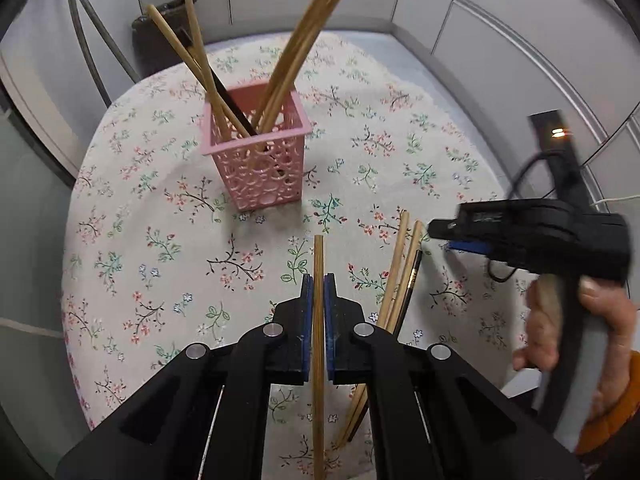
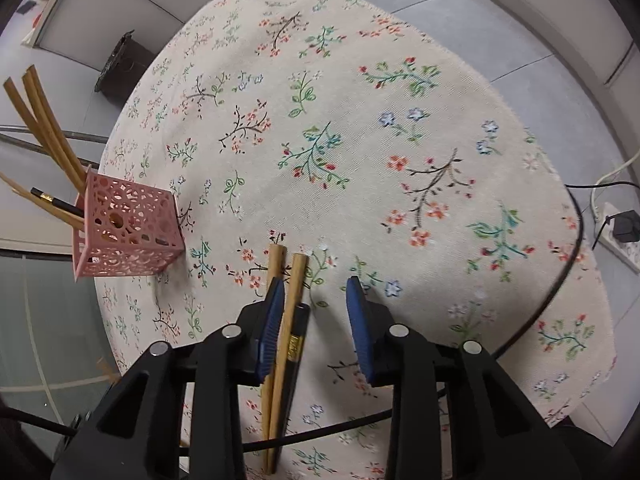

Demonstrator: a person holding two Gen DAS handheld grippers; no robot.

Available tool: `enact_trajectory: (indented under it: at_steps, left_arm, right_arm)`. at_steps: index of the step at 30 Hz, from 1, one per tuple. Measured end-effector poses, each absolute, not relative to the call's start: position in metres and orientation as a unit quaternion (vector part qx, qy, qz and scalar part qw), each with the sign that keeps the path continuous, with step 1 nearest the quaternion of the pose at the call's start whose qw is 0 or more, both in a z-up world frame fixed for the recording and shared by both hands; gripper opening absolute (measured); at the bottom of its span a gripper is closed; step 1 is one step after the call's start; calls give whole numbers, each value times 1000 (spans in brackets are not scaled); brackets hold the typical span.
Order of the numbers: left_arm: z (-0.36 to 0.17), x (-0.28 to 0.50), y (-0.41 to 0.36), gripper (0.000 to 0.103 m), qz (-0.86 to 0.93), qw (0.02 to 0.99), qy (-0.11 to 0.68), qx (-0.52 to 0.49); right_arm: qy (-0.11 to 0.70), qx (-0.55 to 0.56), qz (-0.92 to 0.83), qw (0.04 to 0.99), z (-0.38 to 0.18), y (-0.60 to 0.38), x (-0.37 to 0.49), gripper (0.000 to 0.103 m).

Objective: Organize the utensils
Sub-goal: 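Grasp a wooden chopstick with the right tool while the left tool holds its chopstick upright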

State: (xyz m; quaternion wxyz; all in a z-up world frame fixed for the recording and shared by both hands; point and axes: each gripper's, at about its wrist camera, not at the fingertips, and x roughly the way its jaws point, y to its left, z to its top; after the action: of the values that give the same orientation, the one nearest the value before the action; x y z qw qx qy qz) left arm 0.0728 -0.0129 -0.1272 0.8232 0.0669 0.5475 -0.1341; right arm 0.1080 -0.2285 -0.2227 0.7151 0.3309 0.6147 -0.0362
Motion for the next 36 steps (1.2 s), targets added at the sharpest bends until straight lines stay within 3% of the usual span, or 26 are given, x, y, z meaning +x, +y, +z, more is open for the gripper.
enact_trajectory:
  at_steps: [8,20,36]
  left_arm:
    - [-114,69,-1,5,-136,830,538,58]
    - [-105,70,18,5,-126,842,523,39]
    - [-49,33,38,5,-134,882,452,20]
  right_arm:
    - [631,295,-46,716,-236,-204,124,12]
    - [592,293,-10,751,-231,-191,130,8]
    - [395,191,110,892,-81,-185,26,8]
